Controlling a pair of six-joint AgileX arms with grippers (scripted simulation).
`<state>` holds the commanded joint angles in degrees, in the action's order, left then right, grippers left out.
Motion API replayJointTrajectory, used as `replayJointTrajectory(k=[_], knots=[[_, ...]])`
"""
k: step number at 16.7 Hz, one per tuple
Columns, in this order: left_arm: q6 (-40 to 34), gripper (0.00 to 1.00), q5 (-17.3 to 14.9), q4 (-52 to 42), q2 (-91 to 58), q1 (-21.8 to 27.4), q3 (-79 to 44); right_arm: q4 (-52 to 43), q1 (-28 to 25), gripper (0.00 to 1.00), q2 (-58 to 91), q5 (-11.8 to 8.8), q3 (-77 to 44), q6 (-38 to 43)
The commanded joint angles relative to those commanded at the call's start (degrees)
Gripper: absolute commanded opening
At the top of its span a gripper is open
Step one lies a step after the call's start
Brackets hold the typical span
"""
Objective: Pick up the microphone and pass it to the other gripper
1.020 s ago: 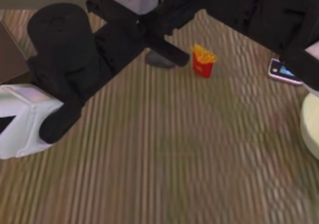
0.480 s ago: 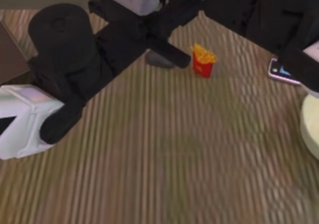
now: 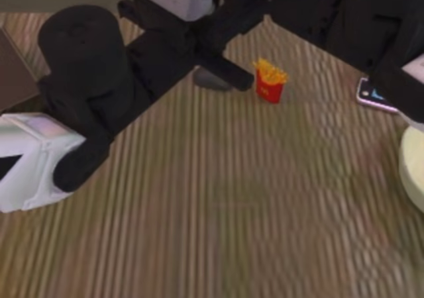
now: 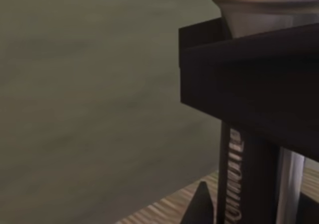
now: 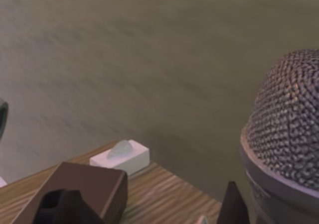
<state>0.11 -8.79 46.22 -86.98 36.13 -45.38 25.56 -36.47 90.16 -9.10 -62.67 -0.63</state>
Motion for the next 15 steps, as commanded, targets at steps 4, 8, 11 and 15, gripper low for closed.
replayJointTrajectory(k=[4,8,11,15], knots=[[0.0,0.3,0.0,0.0,0.0,0.0,0.0,0.0,0.0,0.0,0.0,0.0,0.0,0.0],[0.0,0.6,0.0,0.0,0.0,0.0,0.0,0.0,0.0,0.0,0.0,0.0,0.0,0.0],[0.0,0.83,0.0,0.0,0.0,0.0,0.0,0.0,0.0,0.0,0.0,0.0,0.0,0.0],[0.0,1.0,0.0,0.0,0.0,0.0,0.0,0.0,0.0,0.0,0.0,0.0,0.0,0.0]])
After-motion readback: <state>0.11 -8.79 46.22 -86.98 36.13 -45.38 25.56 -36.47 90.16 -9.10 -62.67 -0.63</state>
